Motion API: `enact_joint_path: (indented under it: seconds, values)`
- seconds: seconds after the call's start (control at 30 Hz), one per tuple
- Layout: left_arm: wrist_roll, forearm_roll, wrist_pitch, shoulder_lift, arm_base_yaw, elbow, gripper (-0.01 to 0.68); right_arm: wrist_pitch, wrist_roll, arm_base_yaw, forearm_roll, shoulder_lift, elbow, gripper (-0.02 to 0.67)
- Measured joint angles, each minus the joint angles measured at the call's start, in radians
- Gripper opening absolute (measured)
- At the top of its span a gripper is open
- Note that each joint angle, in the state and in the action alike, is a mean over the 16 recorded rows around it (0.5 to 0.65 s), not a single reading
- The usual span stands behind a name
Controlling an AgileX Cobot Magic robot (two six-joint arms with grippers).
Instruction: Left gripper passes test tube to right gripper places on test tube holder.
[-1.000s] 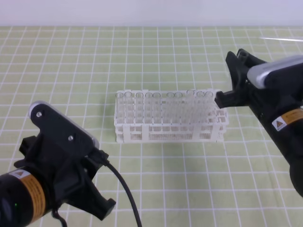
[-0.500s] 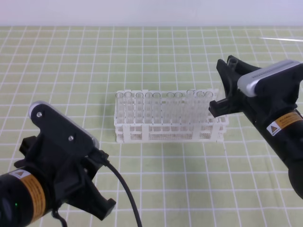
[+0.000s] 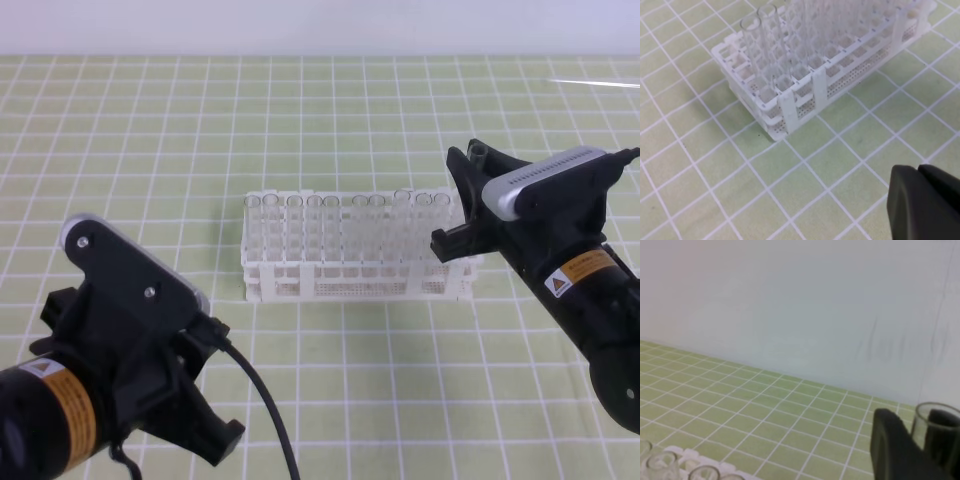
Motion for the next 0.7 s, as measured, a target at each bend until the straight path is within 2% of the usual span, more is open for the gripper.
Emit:
enact_joint_path:
  seconds: [0.7]
  values:
    - [0.0,-0.001,0.0,0.0,0.0,0.0,0.0,-0.007,0.0,0.0,0.002,0.031,0.0,0.01]
